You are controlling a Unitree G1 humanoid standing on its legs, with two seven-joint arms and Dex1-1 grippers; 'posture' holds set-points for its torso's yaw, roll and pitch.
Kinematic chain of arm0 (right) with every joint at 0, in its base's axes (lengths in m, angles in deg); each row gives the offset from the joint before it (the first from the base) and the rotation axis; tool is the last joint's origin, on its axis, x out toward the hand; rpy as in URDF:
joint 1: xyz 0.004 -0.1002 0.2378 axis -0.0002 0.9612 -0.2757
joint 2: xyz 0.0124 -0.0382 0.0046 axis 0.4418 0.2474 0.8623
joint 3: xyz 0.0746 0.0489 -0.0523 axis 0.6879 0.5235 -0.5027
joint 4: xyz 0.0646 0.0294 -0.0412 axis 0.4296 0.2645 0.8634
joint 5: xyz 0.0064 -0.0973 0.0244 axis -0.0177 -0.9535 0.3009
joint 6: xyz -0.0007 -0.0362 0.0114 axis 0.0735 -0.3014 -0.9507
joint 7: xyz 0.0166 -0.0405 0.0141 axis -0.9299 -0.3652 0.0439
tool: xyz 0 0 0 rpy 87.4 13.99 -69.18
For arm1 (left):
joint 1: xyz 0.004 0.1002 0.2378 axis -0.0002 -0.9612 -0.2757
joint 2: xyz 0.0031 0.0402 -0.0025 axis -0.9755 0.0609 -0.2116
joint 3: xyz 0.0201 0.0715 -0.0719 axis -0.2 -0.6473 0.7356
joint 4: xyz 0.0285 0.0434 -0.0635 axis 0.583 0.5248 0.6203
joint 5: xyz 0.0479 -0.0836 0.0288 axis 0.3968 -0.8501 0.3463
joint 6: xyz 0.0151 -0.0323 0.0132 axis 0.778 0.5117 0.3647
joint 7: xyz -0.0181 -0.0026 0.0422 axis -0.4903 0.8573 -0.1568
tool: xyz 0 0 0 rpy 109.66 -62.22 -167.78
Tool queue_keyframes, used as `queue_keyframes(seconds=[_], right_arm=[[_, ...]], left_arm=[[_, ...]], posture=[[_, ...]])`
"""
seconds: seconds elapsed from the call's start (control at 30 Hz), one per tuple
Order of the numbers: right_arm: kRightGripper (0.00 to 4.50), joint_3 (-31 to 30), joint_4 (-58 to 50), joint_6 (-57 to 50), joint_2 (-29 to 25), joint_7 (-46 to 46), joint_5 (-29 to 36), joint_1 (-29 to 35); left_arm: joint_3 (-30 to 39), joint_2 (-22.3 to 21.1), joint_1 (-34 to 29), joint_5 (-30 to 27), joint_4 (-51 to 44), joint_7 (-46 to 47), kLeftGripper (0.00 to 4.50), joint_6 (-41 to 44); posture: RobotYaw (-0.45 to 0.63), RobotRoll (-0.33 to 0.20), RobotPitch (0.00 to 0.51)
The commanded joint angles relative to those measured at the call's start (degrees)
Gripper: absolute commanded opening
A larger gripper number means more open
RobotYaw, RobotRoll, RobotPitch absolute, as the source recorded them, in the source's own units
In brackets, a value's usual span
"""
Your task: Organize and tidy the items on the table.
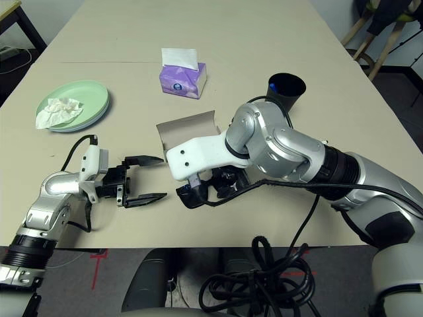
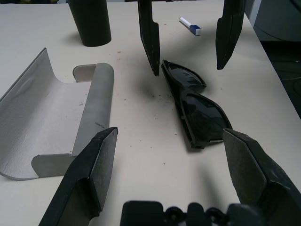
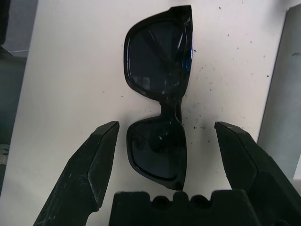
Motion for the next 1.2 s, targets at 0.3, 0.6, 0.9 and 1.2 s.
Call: queue_keyframes(seconds=[0.3, 0.6, 0.9, 1.2], right_arm=[[4.5, -0.5, 4.3, 3.3, 3.1, 0.1, -2.7, 0.1], [4.5, -0.5, 6.0, 6.1, 4.1, 0.2, -4.7, 0.8], [4.5, -0.1, 7.0, 8.1, 5.2, 0.0, -6.7, 2.0], [4.5, 0.1, 7.2, 8.2, 5.7, 0.6, -7.6, 3.0]], left_arm=[[-1.0, -0.3, -0.9, 0.7, -1.5, 0.3, 4.47, -0.3], [-1.1, -0.5, -0.8, 0.7, -1.7, 0.5, 4.47, -0.2], [-1.2, -0.6, -0.6, 0.8, -1.7, 0.6, 4.47, -0.3], [-1.2, -0.7, -1.0, 0.8, -2.4, 1.1, 4.47, 0.0]], posture=[[0.16, 0.0, 0.195], [0.16, 0.0, 0.194], [0.17, 0.0, 0.192], [0.17, 0.0, 0.193]])
